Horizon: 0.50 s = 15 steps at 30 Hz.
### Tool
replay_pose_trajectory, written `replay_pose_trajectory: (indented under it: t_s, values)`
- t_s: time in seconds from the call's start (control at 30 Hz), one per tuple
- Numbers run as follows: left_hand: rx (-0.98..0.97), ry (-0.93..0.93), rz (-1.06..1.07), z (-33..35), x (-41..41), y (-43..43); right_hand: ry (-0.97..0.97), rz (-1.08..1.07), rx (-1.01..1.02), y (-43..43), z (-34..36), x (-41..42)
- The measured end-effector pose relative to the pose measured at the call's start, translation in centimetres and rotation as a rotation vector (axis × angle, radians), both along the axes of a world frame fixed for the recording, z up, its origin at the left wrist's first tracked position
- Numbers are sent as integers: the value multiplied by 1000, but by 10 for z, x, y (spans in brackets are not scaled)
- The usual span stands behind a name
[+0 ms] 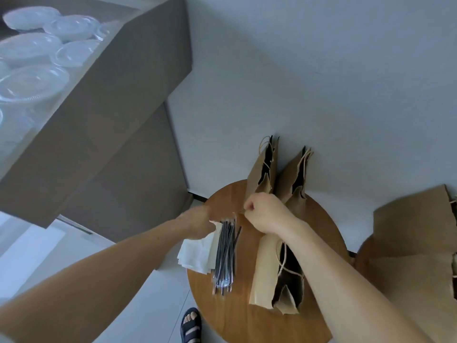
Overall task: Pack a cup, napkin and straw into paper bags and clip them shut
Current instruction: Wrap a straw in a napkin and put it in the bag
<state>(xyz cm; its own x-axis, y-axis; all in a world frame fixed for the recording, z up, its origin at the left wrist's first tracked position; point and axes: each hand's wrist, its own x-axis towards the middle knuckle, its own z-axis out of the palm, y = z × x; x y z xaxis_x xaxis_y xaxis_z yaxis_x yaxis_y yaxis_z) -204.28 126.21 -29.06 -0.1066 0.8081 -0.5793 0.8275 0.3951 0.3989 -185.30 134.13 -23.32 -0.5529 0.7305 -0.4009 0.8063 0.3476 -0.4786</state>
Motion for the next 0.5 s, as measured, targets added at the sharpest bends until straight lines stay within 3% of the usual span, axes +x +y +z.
replay_pose_trajectory:
  t_s: [0.27,0.5]
  values:
    - [-134,15,172,-67,-50,-11,-120,-254,-338,-42,-170,-77]
    - [-169,8,299,-113,-56,-8,-189,-390,-283,-58,-245,-100]
